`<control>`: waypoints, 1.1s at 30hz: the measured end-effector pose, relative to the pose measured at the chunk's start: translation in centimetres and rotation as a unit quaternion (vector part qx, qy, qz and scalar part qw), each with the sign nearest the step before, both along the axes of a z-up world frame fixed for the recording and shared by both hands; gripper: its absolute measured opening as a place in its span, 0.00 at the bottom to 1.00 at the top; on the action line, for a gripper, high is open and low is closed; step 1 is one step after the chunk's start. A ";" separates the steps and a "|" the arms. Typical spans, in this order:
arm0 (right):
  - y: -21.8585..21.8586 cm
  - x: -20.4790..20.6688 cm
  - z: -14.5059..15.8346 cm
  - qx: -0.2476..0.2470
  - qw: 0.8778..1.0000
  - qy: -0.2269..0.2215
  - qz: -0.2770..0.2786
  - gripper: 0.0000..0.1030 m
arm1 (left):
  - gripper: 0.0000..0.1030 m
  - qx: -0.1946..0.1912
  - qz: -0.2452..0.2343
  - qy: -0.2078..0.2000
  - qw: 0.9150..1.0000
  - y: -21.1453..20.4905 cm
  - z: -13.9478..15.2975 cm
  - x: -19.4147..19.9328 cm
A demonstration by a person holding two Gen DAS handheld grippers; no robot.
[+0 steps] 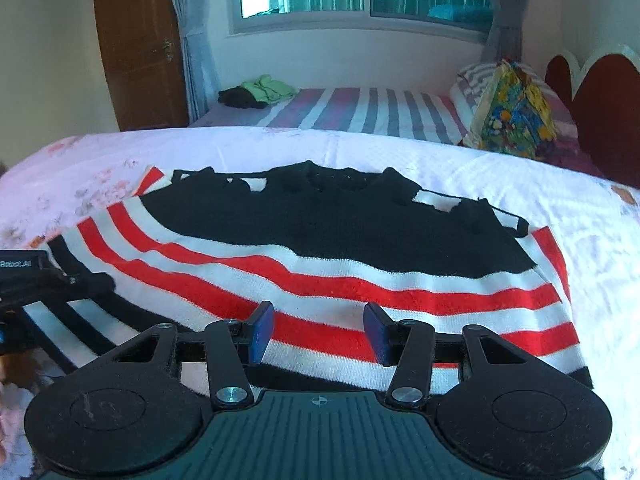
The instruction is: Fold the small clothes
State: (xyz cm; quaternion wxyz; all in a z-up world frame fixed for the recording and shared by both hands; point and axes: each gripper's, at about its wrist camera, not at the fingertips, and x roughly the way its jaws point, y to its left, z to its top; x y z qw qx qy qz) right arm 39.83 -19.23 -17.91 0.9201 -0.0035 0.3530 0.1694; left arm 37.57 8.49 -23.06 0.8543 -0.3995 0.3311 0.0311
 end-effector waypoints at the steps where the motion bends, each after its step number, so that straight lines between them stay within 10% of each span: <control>1: 0.3 0.1 -0.7 -0.012 1.000 0.005 -0.002 0.48 | 0.24 0.002 -0.002 -0.004 1.000 -0.2 0.1 0.0; 10: 1.8 -1.4 -3.0 -0.068 0.997 -0.041 0.004 0.51 | 0.14 0.125 -0.075 -0.076 0.986 -3.8 5.7 0.0; 18: -3.6 -2.6 -0.2 0.009 0.997 -0.055 -0.049 0.51 | 0.14 0.219 -0.248 -0.178 0.927 -14.9 12.2 1.6; 27: -15.6 -6.3 -1.5 0.051 0.986 0.016 -0.159 0.51 | 0.21 0.265 -0.439 -0.105 0.852 -28.6 6.4 2.0; 33: -18.7 -8.5 -0.2 0.068 0.984 0.025 -0.165 0.51 | 0.67 0.230 -0.418 -0.109 0.872 -25.7 9.3 -0.9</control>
